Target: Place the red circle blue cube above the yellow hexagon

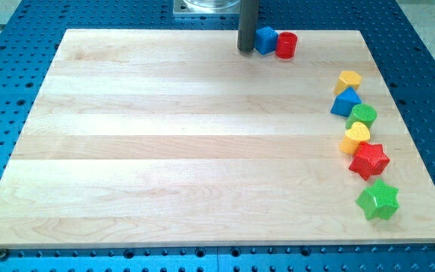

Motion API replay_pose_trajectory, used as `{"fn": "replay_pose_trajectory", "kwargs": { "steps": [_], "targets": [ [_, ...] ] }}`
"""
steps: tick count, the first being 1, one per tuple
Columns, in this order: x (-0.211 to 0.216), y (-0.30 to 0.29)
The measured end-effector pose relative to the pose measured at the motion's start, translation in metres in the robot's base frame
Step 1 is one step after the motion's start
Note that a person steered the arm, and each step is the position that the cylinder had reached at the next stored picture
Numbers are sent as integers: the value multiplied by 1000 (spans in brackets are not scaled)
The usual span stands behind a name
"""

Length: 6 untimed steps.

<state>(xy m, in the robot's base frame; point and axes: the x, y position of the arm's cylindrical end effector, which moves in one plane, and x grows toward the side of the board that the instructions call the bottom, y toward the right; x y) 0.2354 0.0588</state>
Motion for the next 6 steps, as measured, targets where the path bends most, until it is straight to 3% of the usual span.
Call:
{"fn": "replay_pose_trajectory", "kwargs": {
  "steps": [2, 6],
  "targets": [
    [-23, 19],
    [31, 66]
  ]
}}
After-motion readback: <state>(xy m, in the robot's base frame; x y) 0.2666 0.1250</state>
